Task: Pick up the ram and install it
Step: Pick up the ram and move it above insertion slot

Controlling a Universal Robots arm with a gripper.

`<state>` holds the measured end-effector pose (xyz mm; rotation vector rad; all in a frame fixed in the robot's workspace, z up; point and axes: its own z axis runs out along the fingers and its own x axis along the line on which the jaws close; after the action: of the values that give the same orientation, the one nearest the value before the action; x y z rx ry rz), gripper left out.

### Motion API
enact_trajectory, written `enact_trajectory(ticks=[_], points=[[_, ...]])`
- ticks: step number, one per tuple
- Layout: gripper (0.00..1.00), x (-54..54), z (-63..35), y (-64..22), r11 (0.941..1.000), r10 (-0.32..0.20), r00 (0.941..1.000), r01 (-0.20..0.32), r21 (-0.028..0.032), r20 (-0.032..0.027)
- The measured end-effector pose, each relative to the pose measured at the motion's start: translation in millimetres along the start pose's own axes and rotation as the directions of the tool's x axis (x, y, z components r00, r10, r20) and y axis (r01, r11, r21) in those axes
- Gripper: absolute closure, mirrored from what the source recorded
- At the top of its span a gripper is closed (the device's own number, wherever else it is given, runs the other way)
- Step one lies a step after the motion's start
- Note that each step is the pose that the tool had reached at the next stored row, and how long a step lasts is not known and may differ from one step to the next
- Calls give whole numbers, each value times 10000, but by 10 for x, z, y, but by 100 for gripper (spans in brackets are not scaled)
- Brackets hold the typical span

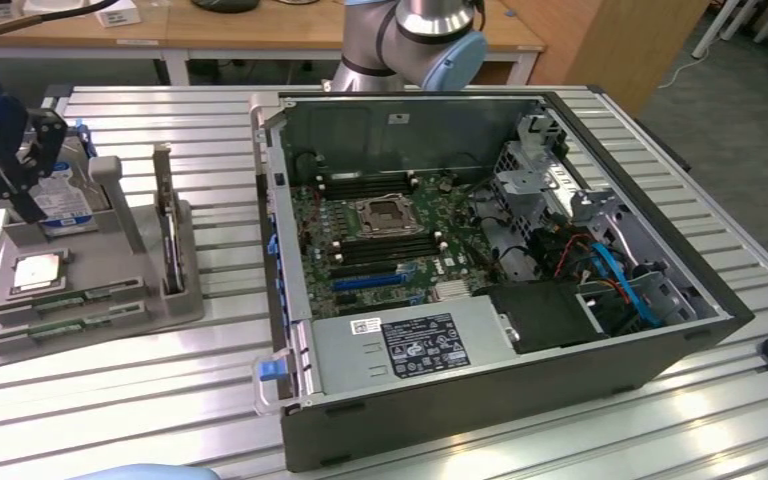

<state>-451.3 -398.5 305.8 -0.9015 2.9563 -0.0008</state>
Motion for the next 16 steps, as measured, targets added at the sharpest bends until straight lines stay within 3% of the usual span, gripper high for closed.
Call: enact_trajectory(ticks=[4, 8, 12, 16], points=[[90, 0, 4, 0, 9980, -636, 9980, 637, -29, 10], [90, 0, 8, 0, 9918, -1273, 9919, 1273, -59, 22], [90, 0, 12, 0, 9818, -1896, 9819, 1896, -87, 36], [90, 1, 14, 0, 9679, -2511, 9679, 2512, -115, 52]])
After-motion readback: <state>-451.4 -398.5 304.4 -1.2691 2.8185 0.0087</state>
